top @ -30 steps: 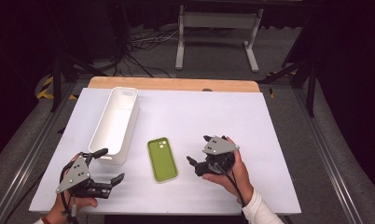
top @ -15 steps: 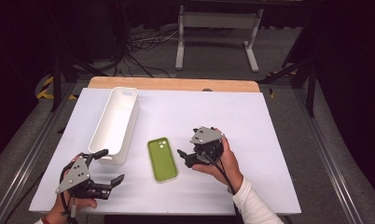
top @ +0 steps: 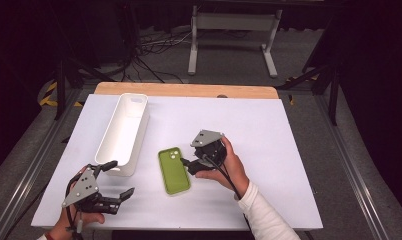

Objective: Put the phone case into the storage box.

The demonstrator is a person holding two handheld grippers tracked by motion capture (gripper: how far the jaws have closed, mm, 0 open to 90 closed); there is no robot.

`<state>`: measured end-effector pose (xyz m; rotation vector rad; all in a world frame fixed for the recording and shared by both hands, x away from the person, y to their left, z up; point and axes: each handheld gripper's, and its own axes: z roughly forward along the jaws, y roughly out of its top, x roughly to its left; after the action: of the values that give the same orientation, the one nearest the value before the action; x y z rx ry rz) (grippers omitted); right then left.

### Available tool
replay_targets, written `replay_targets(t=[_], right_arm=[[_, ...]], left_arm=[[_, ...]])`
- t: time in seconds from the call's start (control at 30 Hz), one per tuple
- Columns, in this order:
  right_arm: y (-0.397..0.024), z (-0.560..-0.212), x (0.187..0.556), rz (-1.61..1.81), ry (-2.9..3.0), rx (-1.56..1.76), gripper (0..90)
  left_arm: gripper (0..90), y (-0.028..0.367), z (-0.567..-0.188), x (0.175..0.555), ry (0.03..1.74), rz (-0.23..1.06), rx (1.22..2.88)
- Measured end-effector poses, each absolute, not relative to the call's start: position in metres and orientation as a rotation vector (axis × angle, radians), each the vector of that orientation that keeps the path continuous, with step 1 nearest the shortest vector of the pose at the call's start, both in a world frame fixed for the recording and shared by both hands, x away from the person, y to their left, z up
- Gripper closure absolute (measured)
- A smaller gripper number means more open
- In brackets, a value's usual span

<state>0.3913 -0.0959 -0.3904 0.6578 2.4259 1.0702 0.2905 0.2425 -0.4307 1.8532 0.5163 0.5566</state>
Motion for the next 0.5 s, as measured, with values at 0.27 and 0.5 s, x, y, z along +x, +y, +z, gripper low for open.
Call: replay_targets(t=[0.27,0.5], right_arm=[[-0.068,-0.394,0.409,0.956,2.528,0.668,14.9],[-0.051,-0.406,0.425,0.852,2.575,0.691,18.4]], left_arm=[[6.5,0.244,-0.430,0.290,0.512,0.554,1.861],[6.5,0.245,-0.431,0.289,0.512,0.551,1.861]])
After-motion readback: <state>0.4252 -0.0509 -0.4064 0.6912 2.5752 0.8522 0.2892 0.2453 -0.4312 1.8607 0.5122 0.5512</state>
